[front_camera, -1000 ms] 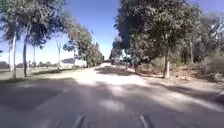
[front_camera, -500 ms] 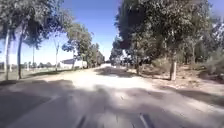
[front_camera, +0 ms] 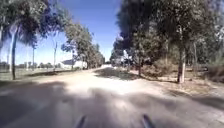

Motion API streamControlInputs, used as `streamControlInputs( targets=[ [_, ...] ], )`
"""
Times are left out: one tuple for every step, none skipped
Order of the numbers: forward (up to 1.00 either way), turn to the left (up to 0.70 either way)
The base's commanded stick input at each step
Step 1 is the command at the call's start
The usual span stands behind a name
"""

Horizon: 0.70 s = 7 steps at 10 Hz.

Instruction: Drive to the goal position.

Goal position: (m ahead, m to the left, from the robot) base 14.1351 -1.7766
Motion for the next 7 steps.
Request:
streamControlInputs(
  targets=[
    [1.00,0.00],
    [1.00,0.00],
    [1.00,0.00],
    [1.00,0.00],
    [1.00,0.00],
    [1.00,0.00],
    [1.00,0.00]
  ],
)
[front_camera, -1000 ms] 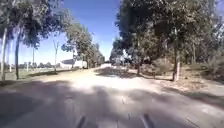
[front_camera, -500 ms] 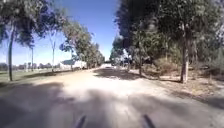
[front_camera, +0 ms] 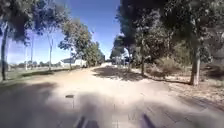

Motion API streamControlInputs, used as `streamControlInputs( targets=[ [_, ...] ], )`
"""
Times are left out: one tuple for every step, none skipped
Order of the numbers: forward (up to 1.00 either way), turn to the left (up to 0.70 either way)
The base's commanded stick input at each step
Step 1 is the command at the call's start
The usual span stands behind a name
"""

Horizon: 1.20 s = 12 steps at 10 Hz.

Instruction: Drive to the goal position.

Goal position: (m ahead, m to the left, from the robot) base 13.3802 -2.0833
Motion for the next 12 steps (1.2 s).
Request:
streamControlInputs(
  targets=[
    [1.00,0.00],
    [1.00,0.00],
    [1.00,0.00],
    [1.00,0.00],
    [1.00,0.00],
    [1.00,0.00],
    [1.00,0.00],
    [1.00,0.00],
    [1.00,0.00],
    [1.00,0.00],
    [1.00,0.00],
    [1.00,0.00]
  ],
)
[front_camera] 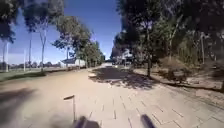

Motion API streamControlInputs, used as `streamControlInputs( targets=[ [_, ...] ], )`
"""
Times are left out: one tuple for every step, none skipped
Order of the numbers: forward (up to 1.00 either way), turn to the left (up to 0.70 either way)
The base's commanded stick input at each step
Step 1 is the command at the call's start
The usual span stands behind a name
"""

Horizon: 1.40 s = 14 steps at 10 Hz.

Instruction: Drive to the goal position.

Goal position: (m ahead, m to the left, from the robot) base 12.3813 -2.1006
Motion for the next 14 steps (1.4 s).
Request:
streamControlInputs(
  targets=[
    [1.00,0.00],
    [1.00,0.00],
    [1.00,0.00],
    [1.00,0.00],
    [1.00,0.00],
    [1.00,0.00],
    [1.00,0.00],
    [1.00,0.00],
    [1.00,0.00],
    [1.00,0.00],
    [1.00,0.00],
    [1.00,0.00],
    [1.00,0.00],
    [1.00,0.00]
  ],
)
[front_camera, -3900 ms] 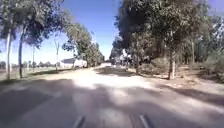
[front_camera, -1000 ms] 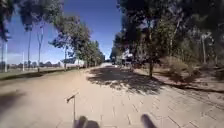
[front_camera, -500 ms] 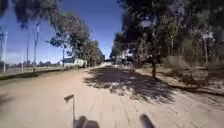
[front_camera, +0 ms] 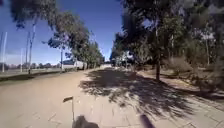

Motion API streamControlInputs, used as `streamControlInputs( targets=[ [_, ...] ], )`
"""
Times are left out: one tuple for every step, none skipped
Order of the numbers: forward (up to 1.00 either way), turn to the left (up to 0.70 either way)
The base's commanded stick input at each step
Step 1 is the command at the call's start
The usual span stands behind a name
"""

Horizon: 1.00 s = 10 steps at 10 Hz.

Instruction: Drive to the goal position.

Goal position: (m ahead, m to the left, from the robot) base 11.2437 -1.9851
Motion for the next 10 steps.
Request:
streamControlInputs(
  targets=[
    [1.00,0.00],
    [1.00,0.00],
    [1.00,0.00],
    [1.00,0.00],
    [1.00,0.00],
    [1.00,0.00],
    [1.00,0.00],
    [1.00,0.00],
    [1.00,0.00],
    [1.00,0.00]
  ],
)
